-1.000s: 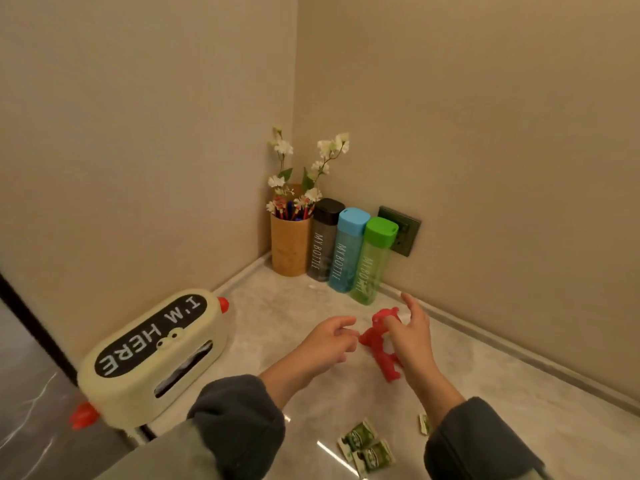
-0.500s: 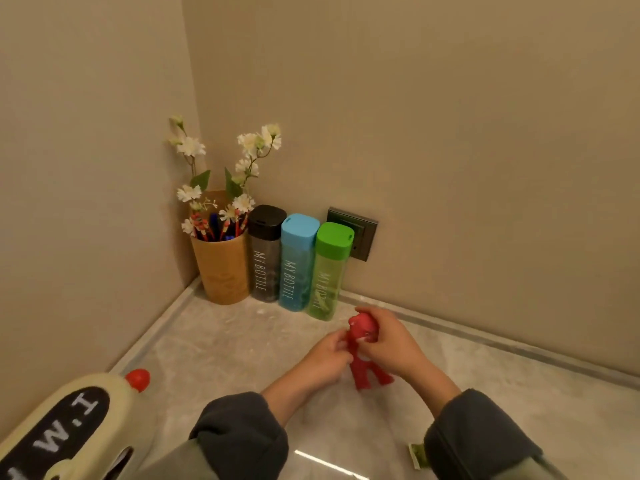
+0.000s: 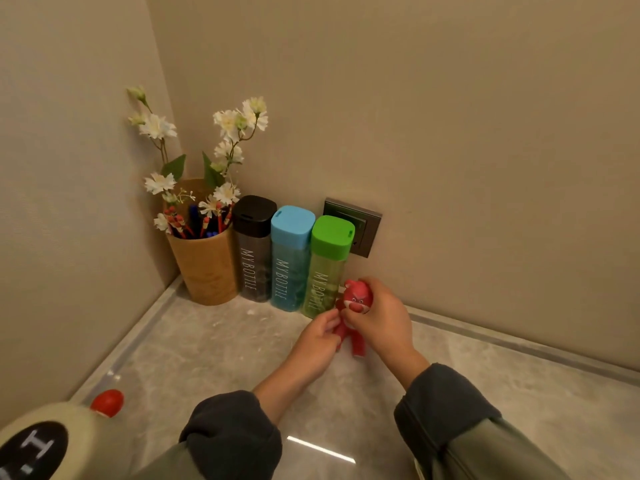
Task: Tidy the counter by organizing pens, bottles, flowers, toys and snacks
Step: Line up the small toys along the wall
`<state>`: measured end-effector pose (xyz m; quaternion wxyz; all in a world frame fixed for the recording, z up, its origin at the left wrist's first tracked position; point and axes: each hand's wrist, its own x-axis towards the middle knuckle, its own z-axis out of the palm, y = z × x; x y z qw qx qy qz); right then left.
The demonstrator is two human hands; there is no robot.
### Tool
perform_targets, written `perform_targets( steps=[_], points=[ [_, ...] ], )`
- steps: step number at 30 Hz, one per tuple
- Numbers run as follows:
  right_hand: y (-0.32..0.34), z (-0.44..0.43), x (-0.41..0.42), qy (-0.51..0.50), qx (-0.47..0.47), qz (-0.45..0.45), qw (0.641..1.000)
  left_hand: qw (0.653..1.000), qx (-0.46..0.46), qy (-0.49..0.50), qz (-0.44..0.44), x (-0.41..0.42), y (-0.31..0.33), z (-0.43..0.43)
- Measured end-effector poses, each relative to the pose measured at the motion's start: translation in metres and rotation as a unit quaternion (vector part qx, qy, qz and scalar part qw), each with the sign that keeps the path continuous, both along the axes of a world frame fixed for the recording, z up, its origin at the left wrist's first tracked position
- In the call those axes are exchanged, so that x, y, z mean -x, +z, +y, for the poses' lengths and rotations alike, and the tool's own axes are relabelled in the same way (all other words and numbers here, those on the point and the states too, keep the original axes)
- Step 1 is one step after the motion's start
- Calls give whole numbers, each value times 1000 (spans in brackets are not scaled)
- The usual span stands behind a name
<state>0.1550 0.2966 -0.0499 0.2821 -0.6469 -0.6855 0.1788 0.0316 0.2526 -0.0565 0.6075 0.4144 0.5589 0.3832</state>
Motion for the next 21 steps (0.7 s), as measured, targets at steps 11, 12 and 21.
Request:
perform_targets(
  steps=[11,12,21],
  points=[
    [-8,5,-2,13,5,1,1000,1000,-23,8,12,-2,3,-2],
    [-7,5,-3,11,16,3,1000,1000,-22,8,16,-1,4,-3],
    [14,-50,-24,-4,43,30,999,996,-66,8,58,-1,29,-36]
  ],
)
